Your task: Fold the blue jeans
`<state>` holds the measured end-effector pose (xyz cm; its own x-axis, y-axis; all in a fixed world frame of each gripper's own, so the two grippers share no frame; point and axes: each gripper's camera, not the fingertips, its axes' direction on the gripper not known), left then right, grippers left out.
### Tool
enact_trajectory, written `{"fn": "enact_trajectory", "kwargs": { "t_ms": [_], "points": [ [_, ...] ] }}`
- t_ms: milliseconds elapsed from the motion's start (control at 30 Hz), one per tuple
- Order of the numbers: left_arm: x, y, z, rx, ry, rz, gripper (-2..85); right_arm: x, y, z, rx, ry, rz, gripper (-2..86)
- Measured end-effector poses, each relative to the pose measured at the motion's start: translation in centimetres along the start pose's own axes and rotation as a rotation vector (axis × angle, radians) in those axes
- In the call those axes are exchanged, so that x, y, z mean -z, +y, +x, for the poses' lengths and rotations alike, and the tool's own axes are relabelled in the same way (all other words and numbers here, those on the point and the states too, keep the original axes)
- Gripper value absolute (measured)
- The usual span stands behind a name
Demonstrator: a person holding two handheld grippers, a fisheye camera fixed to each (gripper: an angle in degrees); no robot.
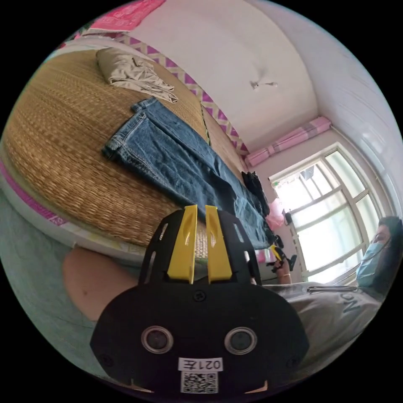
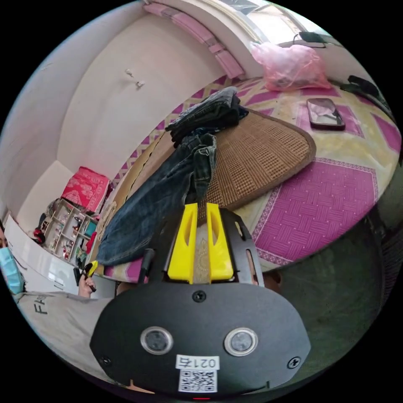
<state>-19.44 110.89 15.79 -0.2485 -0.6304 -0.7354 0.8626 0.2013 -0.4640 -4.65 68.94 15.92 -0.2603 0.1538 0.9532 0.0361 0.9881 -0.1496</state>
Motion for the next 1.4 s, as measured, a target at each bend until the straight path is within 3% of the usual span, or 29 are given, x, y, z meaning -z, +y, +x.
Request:
{"fn": "enact_trajectory", "kwargs": {
  "t_ms": [67, 100, 200, 267, 300, 367, 433, 500, 800, 967, 1167, 1400],
  "points": [
    [1.0, 1.1, 1.5, -0.005, 0.012, 0.035, -0.4, 0.1, 0.7, -1.8, 0.01, 0.068, 0.09, 0.5],
    [1.4, 1.4, 2.3, -0.032, -0.016, 0.052, -0.4, 0.5, 1.5, -4.7, 0.095, 0.202, 0.193, 0.2],
    [5.0, 5.3, 11.0, -0.372, -0.354, 0.295, -0.3, 0.3, 5.7, -13.5, 0.43, 0.643, 0.5, 1.2],
    [6.9, 9.4, 16.3, -0.545, -0.508, 0.5, 3.3, -0.1, 7.2, -14.9, 0.367, 0.696, 0.606, 8.3],
    [7.3, 9.7, 16.7, -0.544, -0.474, 0.51, 6.0, -0.3, 6.9, -14.6, 0.3, 0.601, 0.539, 8.9],
    [7.4, 8.3, 17.0, -0.554, -0.323, 0.351, 12.1, -1.4, 5.7, -13.6, 0.252, 0.423, 0.334, 8.1],
    [6.5, 7.7, 17.7, -0.583, -0.338, 0.219, 12.3, -2.1, 5.9, -13.4, 0.259, 0.425, 0.302, 6.9],
    [6.7, 8.9, 18.7, -0.604, -0.44, 0.272, 10.6, -2.7, 6.8, -13.6, 0.272, 0.49, 0.329, 7.4],
    [6.3, 10.5, 11.5, -0.226, -0.4, 0.215, 6.3, -4.5, 4.8, -9.8, 0.047, 0.316, 0.207, 10.7],
    [6.6, 12.8, 5.6, -0.017, -0.33, 0.227, 6.3, -6.5, 2.9, -8.0, -0.013, 0.255, 0.141, 5.1],
    [6.4, 14.8, 1.6, 0.115, -0.263, 0.247, 5.4, -7.6, 1.5, -7.0, -0.035, 0.23, 0.112, 1.8],
    [5.9, 14.0, -3.0, 0.183, -0.248, 0.275, 6.4, -7.4, -1.0, -4.2, -0.124, 0.095, 0.059, 5.5]
  ]
}}
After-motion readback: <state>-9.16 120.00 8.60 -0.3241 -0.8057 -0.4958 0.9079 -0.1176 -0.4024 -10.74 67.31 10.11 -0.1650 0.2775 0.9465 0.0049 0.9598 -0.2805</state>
